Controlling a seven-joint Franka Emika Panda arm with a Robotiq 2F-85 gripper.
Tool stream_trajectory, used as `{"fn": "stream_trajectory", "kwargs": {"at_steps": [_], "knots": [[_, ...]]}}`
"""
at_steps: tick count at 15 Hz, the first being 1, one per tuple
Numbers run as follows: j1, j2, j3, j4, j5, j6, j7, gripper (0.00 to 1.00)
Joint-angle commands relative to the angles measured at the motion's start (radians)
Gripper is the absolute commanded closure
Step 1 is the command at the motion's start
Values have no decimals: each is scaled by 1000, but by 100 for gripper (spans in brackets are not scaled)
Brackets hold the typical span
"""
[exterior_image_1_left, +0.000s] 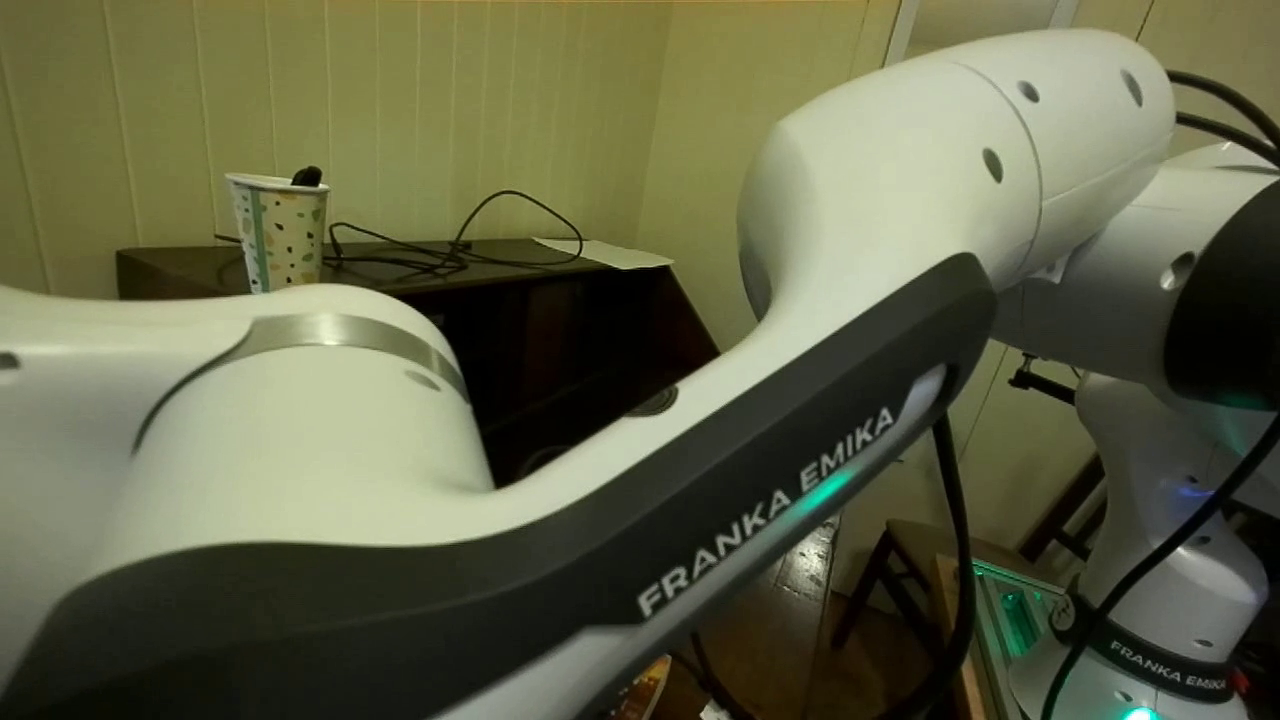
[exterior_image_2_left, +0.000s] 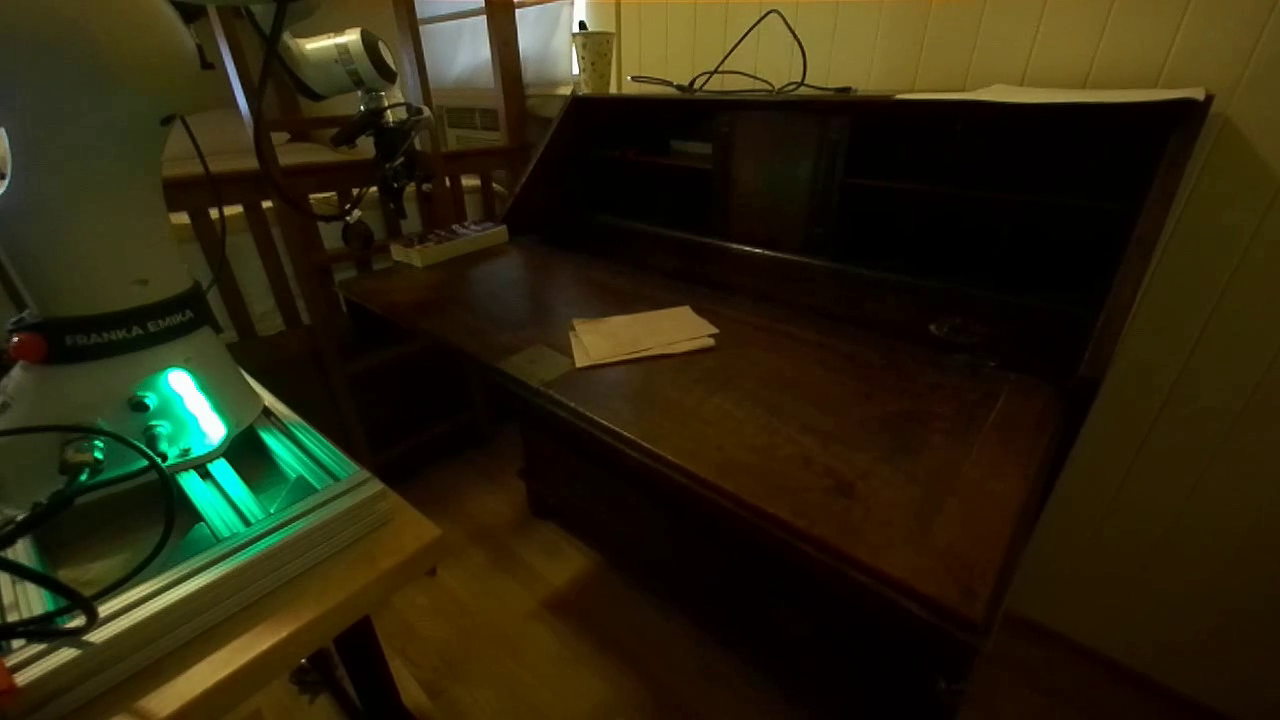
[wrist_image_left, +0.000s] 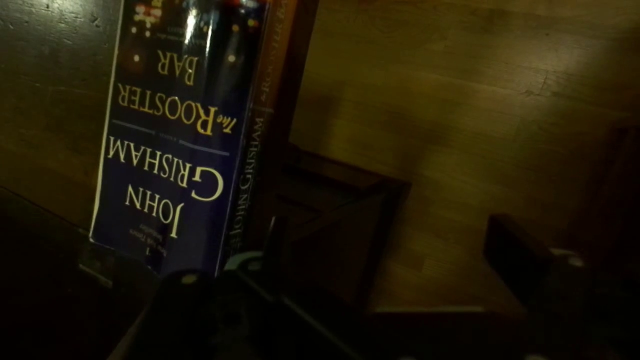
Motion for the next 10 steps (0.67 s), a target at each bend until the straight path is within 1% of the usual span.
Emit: {"fn": "stream_trajectory", "kwargs": {"at_steps": [1, 4, 10], "knots": [[0, 0, 0, 0, 0, 0, 0, 0], [6, 9, -6, 12, -7, -16, 4, 0], [32, 70, -49, 60, -19, -86, 110, 0]]}}
